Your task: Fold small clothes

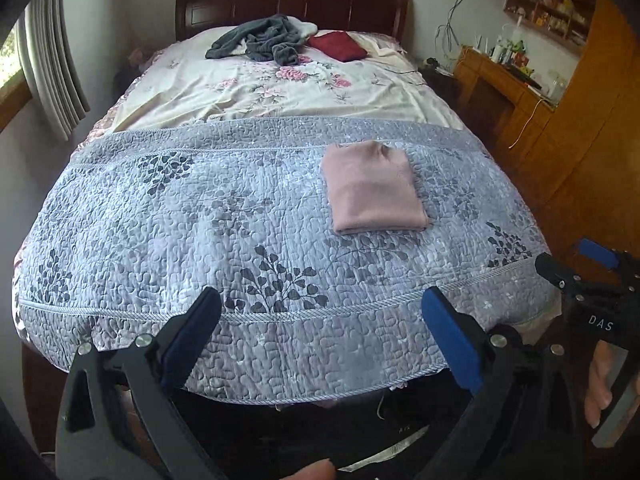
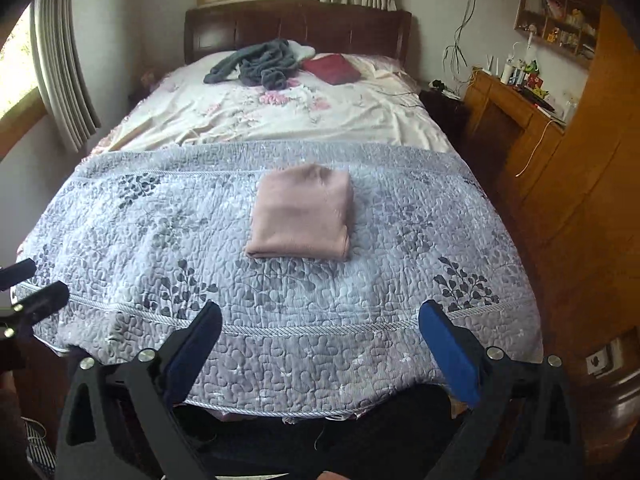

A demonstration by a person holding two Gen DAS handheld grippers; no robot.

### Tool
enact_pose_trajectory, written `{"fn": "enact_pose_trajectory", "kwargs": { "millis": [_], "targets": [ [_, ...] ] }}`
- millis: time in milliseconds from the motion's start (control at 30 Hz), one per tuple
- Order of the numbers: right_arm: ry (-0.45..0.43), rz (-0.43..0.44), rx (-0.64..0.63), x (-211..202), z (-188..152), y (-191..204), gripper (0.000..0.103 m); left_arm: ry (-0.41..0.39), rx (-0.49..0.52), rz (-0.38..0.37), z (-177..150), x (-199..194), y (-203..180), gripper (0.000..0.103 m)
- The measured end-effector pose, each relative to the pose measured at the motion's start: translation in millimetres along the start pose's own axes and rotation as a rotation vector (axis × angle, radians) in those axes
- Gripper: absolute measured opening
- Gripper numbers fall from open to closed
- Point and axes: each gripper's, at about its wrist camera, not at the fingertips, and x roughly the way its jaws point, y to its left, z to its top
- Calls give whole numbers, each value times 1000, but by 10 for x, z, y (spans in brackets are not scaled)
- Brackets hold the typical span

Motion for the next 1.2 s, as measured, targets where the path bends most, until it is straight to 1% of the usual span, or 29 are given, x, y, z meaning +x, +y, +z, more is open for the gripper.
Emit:
{"fn": "enact_pose_trajectory", "kwargs": {
  "millis": [67, 167, 333, 533, 1033, 1200],
  "targets": [
    [-35, -12, 9, -191, 22, 6, 99, -14, 37, 24, -2, -140, -129, 99],
    [-69, -35, -2, -397, 33, 41, 99, -37, 64, 1, -11, -331, -282, 99],
    [-83, -37, 9, -531, -8, 53, 99, -81, 87, 27, -57, -515, -443, 99],
    [-83, -36, 8, -564, -49, 86, 99, -63, 55, 19, -89, -513, -433, 99],
    [-75, -36, 25, -516, -17, 50, 99, -60, 48, 30, -12, -447, -408, 99],
    [-77, -31, 24, -481, -10, 38, 99, -65, 48, 49, 1, -457, -407, 99]
  ]
}}
